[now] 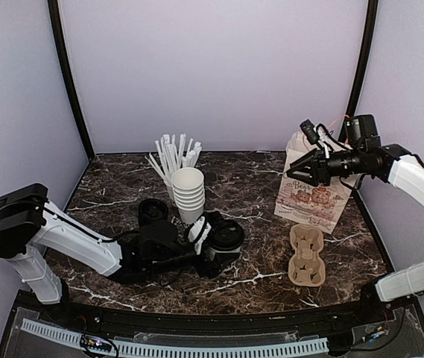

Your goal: Pack the takeout coffee

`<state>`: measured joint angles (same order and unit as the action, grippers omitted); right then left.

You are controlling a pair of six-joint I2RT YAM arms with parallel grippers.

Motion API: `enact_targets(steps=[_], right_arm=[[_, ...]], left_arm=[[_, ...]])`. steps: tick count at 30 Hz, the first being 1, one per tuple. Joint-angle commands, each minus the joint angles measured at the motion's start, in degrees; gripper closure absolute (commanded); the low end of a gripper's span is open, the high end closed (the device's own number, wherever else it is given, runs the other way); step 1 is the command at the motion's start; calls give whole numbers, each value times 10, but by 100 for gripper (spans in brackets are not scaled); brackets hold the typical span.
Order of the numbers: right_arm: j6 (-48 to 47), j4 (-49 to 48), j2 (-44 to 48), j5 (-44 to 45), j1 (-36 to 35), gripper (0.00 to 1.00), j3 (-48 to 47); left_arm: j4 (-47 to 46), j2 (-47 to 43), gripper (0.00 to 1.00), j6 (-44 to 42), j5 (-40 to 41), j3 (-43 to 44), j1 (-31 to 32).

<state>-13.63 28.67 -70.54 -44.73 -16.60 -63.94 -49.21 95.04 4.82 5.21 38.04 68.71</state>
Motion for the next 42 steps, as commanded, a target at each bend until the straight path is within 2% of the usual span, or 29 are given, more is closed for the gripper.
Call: enact_targets(steps=[1, 10, 15, 20, 27, 31, 37, 42], right_arm=[[-13, 3, 2, 26, -20, 55, 5], [-21, 7, -4, 37, -34, 54, 13], [-23, 7, -15, 47, -47, 52, 20], [-74, 44, -43, 124, -125, 45, 12], [-84, 86, -119, 102, -213, 41, -46], [-87, 111, -158, 70, -225, 41, -76], [-99, 133, -180, 92, -225, 41, -105], [-86, 131, -178, 84, -225, 40, -102]], left_arm=[[-74, 36, 27, -30, 26, -14, 5], [-130, 99, 24, -37, 33, -24, 6], [-158, 109, 17, -36, 42, -35, 6], [-162, 103, 2, -27, 40, -51, 6], [-142, 68, 1, -35, 41, -72, 6], [-95, 12, 1, -34, 23, -88, 9], [67, -80, 1, -82, 1, -82, 63], [209, -188, 1, -56, 32, -79, 103]])
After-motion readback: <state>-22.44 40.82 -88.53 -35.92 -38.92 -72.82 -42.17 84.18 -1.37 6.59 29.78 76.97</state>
